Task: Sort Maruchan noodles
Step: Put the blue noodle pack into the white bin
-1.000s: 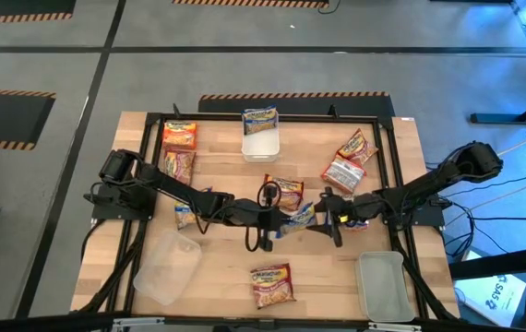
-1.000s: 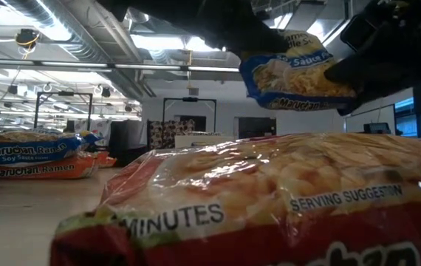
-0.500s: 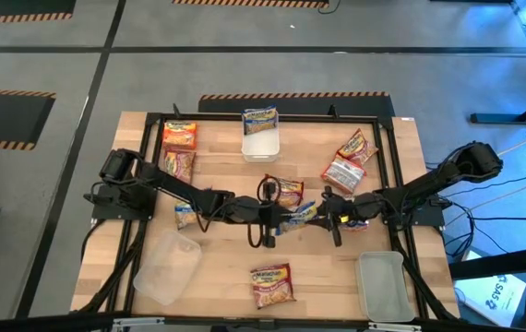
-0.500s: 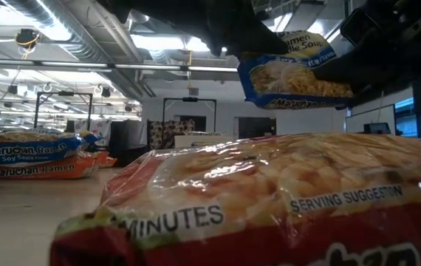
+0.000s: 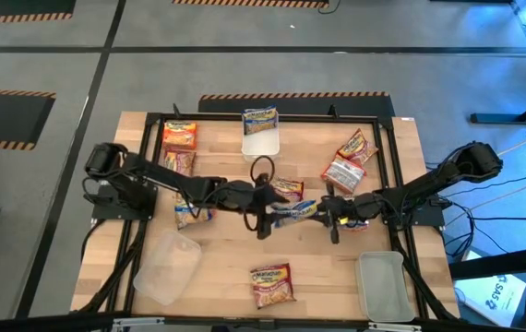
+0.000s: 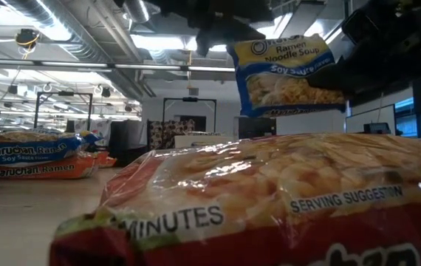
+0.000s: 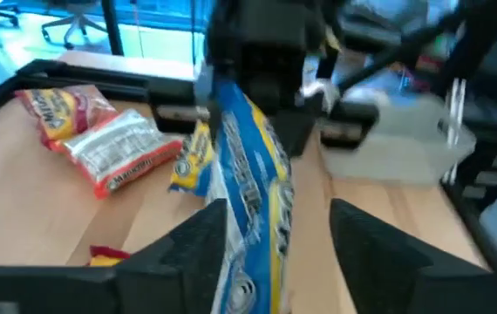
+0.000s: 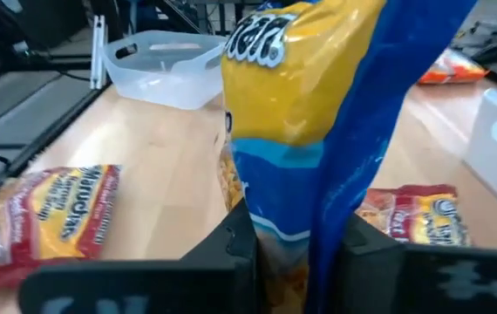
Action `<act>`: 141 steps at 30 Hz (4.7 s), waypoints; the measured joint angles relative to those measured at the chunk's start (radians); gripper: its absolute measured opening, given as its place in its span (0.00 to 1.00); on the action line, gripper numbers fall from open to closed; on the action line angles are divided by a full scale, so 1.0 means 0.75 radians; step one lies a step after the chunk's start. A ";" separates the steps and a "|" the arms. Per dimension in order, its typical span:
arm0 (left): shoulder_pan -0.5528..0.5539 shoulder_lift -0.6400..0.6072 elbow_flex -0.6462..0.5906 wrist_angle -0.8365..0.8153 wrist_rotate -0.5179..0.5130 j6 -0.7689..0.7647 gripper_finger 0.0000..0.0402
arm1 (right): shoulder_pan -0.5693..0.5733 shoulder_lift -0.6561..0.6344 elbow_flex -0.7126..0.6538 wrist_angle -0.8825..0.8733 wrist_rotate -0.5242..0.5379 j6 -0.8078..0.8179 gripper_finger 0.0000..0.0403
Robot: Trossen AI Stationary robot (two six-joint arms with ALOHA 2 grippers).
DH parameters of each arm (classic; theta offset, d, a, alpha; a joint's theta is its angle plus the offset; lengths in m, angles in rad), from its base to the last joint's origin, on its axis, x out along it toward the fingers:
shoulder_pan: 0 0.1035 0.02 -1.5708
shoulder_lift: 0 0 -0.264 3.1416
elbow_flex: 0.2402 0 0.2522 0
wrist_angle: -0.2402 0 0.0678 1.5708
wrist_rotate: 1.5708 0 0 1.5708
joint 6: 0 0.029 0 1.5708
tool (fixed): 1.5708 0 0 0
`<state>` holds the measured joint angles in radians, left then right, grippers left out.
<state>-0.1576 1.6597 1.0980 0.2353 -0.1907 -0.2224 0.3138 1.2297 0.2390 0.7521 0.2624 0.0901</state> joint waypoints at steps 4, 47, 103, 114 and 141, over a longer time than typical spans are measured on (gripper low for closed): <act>0.045 -0.008 -0.001 -0.029 0.011 -0.094 0.59 | -0.001 0.000 0.001 -0.002 0.033 -0.068 0.11; 0.176 0.257 0.519 -0.856 0.417 -0.007 0.59 | -0.151 -0.001 0.190 -0.187 -0.156 -0.231 0.11; 1.022 0.255 0.520 -0.945 0.444 1.044 0.20 | -0.148 -0.077 0.189 -0.540 0.055 0.057 0.55; 1.066 0.399 0.520 -0.899 0.491 1.114 0.20 | -0.148 -0.054 0.188 -0.534 0.054 0.065 0.55; 1.065 0.387 0.520 -1.071 0.361 0.998 0.20 | -0.148 -0.054 0.188 -0.536 0.044 0.091 0.55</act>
<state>0.6415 1.9498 1.4879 -0.5680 0.0803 0.5259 0.2027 1.1892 0.3801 0.3500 0.2951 0.1580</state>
